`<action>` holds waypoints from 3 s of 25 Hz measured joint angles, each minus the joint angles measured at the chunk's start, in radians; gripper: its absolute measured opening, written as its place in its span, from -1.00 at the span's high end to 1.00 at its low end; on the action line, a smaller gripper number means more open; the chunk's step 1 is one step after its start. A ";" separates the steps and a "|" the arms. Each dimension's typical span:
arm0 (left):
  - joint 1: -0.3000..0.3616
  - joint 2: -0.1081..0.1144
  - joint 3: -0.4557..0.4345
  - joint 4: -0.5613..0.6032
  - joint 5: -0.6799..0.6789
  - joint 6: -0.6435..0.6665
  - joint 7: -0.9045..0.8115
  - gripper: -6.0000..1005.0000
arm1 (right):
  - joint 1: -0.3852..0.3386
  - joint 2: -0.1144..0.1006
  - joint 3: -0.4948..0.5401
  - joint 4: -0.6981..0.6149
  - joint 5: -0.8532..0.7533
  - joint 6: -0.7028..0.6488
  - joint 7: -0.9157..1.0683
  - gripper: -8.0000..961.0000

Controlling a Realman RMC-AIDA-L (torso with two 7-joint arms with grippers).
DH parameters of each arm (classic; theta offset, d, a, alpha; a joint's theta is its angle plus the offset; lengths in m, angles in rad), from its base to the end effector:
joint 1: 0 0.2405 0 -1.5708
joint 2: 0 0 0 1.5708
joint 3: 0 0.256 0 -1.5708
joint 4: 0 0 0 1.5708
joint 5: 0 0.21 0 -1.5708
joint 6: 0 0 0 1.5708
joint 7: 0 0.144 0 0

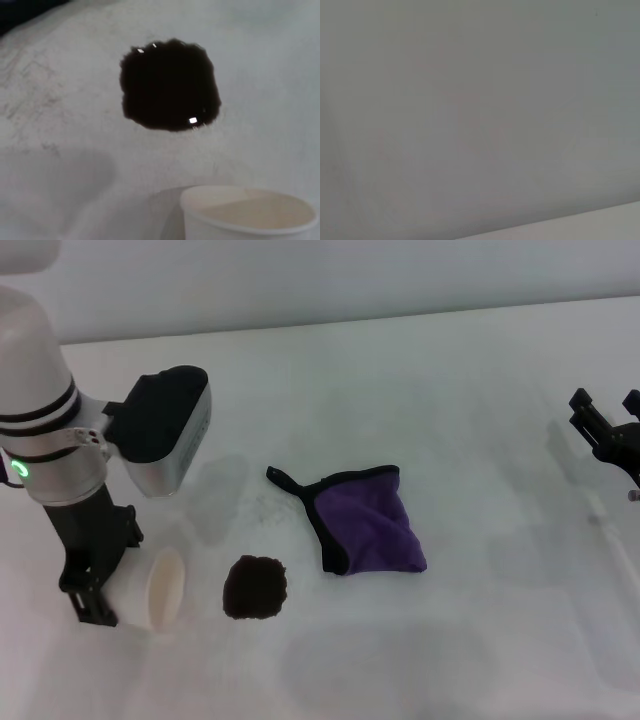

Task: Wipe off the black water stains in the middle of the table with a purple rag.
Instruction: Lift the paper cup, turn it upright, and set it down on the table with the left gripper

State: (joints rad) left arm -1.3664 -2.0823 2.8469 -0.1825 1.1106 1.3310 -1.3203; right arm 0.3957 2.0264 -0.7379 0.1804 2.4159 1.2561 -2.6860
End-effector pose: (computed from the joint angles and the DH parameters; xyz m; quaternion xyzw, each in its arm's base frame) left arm -0.1973 0.3848 -0.0536 0.9128 -0.1112 -0.3667 0.1412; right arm 0.3864 0.2744 -0.0087 -0.6527 0.3816 0.3117 0.5755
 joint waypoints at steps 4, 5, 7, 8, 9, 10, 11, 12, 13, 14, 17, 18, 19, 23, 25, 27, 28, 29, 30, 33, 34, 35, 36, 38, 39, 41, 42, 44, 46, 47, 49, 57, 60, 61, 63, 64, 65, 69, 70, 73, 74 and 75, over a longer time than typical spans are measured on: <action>-0.008 0.003 -0.001 -0.001 -0.070 0.001 -0.074 -0.50 | -0.001 0.000 -0.001 -0.001 0.000 0.000 0.000 -0.72; -0.008 0.003 -0.001 -0.001 -0.070 0.001 -0.074 -0.48 | -0.001 0.000 -0.001 -0.001 0.000 0.000 0.000 -0.72; -0.009 0.005 -0.001 -0.034 -0.144 0.025 -0.068 -0.44 | -0.001 -0.001 -0.001 -0.001 0.000 0.000 0.000 -0.72; -0.008 0.005 -0.001 -0.049 -0.169 0.036 -0.058 -0.42 | -0.002 -0.001 -0.001 -0.002 0.000 0.000 0.000 -0.72; -0.005 0.005 -0.001 -0.074 -0.200 0.049 -0.042 -0.40 | -0.002 -0.002 0.000 -0.002 0.000 0.000 0.000 -0.72; -0.001 0.005 -0.002 -0.099 -0.241 0.061 -0.023 -0.39 | -0.002 -0.002 0.000 -0.003 0.000 0.000 0.000 -0.72; 0.003 0.005 -0.001 -0.127 -0.277 0.070 -0.008 -0.37 | -0.002 -0.002 0.000 -0.003 0.000 0.000 0.000 -0.72; 0.010 0.005 -0.002 -0.157 -0.335 0.084 0.011 -0.36 | -0.002 -0.003 0.000 -0.003 0.000 0.000 0.000 -0.72; 0.018 0.006 -0.001 -0.193 -0.393 0.099 0.031 -0.34 | -0.002 -0.003 0.000 -0.004 0.000 0.000 0.000 -0.72; 0.028 0.008 -0.001 -0.226 -0.457 0.120 0.050 -0.32 | -0.003 -0.003 0.000 -0.006 0.000 0.000 0.000 -0.72; 0.056 0.011 -0.001 -0.299 -0.584 0.165 0.101 -0.26 | -0.005 -0.003 0.000 -0.010 0.000 0.000 0.000 -0.72; 0.076 0.011 -0.001 -0.331 -0.653 0.180 0.124 -0.24 | -0.006 -0.004 0.000 -0.011 0.000 0.000 0.000 -0.72; 0.124 0.012 0.000 -0.369 -0.763 0.187 0.157 -0.24 | -0.006 -0.004 0.000 -0.012 0.000 0.000 0.000 -0.72; 0.187 0.012 0.000 -0.383 -0.868 0.174 0.169 -0.22 | -0.006 -0.006 0.000 -0.014 0.000 0.000 0.000 -0.72; 0.227 0.010 0.000 -0.388 -0.937 0.162 0.174 -0.25 | -0.006 -0.006 -0.001 -0.015 0.000 0.000 0.000 -0.72; 0.279 0.008 0.000 -0.390 -1.037 0.154 0.186 -0.32 | -0.006 -0.006 -0.004 -0.021 0.000 0.000 0.000 -0.72; 0.311 0.008 0.000 -0.389 -1.094 0.153 0.197 -0.36 | -0.006 -0.006 -0.005 -0.023 0.000 0.000 0.000 -0.72; 0.342 0.008 0.000 -0.386 -1.156 0.150 0.213 -0.39 | -0.006 -0.006 -0.006 -0.025 0.000 0.000 0.000 -0.72; 0.377 0.007 0.000 -0.382 -1.220 0.144 0.231 -0.42 | -0.006 -0.006 -0.007 -0.026 0.000 0.000 0.000 -0.72; 0.468 0.005 -0.001 -0.346 -1.359 0.113 0.284 -0.54 | -0.006 -0.006 -0.009 -0.032 0.000 0.000 0.000 -0.72; 0.489 0.005 -0.001 -0.331 -1.389 0.103 0.302 -0.59 | -0.006 -0.006 -0.010 -0.035 0.000 0.000 0.000 -0.72; 0.520 0.006 -0.001 -0.307 -1.427 0.091 0.326 -0.64 | -0.006 -0.006 -0.011 -0.037 0.000 -0.001 0.000 -0.72; 0.546 0.006 -0.001 -0.290 -1.457 0.082 0.348 -0.69 | -0.006 -0.007 -0.012 -0.038 0.000 -0.001 -0.001 -0.72; 0.590 0.005 -0.001 -0.266 -1.514 0.076 0.385 -0.74 | -0.006 -0.007 -0.012 -0.039 0.000 -0.001 -0.002 -0.72; 0.616 0.004 -0.001 -0.250 -1.553 0.071 0.401 -0.74 | -0.006 -0.007 -0.012 -0.039 0.000 -0.002 -0.003 -0.72; 0.636 0.003 -0.002 -0.232 -1.586 0.064 0.417 -0.74 | -0.006 -0.008 -0.012 -0.039 0.000 -0.002 -0.003 -0.72; 0.671 0.002 -0.001 -0.192 -1.646 0.045 0.448 -0.74 | -0.006 -0.008 -0.012 -0.040 0.000 -0.002 -0.003 -0.72; 0.755 0.002 -0.001 -0.078 -1.815 -0.009 0.572 -0.74 | -0.006 -0.009 -0.012 -0.039 0.000 -0.001 -0.006 -0.72; 0.815 0.002 -0.002 0.007 -1.928 -0.041 0.682 -0.74 | -0.006 -0.009 -0.012 -0.040 0.000 -0.002 -0.006 -0.72; 0.831 0.002 -0.002 0.036 -1.963 -0.054 0.722 -0.74 | -0.006 -0.009 -0.012 -0.040 0.000 -0.002 -0.006 -0.72; 0.858 0.002 -0.003 0.093 -2.022 -0.083 0.801 -0.74 | -0.007 -0.009 -0.012 -0.042 0.000 -0.002 -0.006 -0.72; 0.891 -0.005 -0.003 0.267 -2.248 -0.182 1.050 -0.74 | -0.012 -0.009 -0.014 -0.051 -0.012 -0.001 -0.001 -0.71; 0.886 -0.005 -0.003 0.297 -2.253 -0.233 1.120 -0.74 | -0.015 -0.009 -0.014 -0.051 -0.012 0.001 -0.001 -0.71; 0.883 -0.005 -0.003 0.305 -2.254 -0.252 1.128 -0.74 | -0.016 -0.009 -0.014 -0.051 -0.012 0.002 -0.001 -0.71; 0.877 -0.006 -0.003 0.315 -2.256 -0.280 1.132 -0.74 | -0.017 -0.009 -0.014 -0.052 -0.012 0.004 0.000 -0.71; 0.874 -0.007 -0.003 0.318 -2.256 -0.294 1.132 -0.74 | -0.018 -0.009 -0.014 -0.052 -0.012 0.005 0.000 -0.71; 0.871 -0.007 -0.003 0.321 -2.257 -0.307 1.132 -0.74 | -0.018 -0.009 -0.014 -0.052 -0.012 0.005 0.000 -0.71; 0.868 -0.008 -0.004 0.343 -2.268 -0.346 1.132 -0.74 | -0.018 -0.009 -0.014 -0.052 -0.012 0.006 0.000 -0.71; 0.868 -0.007 -0.004 0.346 -2.272 -0.353 1.132 -0.74 | -0.018 -0.009 -0.014 -0.052 -0.012 0.006 0.000 -0.71; 0.870 -0.007 -0.004 0.348 -2.284 -0.361 1.130 -0.74 | -0.017 -0.009 -0.014 -0.052 -0.013 0.006 0.000 -0.71; 0.871 -0.007 -0.004 0.348 -2.291 -0.362 1.129 -0.74 | -0.017 -0.009 -0.014 -0.052 -0.014 0.007 0.000 -0.71; 0.872 -0.007 -0.004 0.348 -2.295 -0.362 1.128 -0.74 | -0.017 -0.009 -0.014 -0.052 -0.014 0.007 0.000 -0.71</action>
State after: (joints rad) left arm -0.4947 -2.0894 2.8424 0.1657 -1.1839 0.9694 -0.1926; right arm 0.3786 2.0171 -0.7516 0.1288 2.4022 1.2627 -2.6860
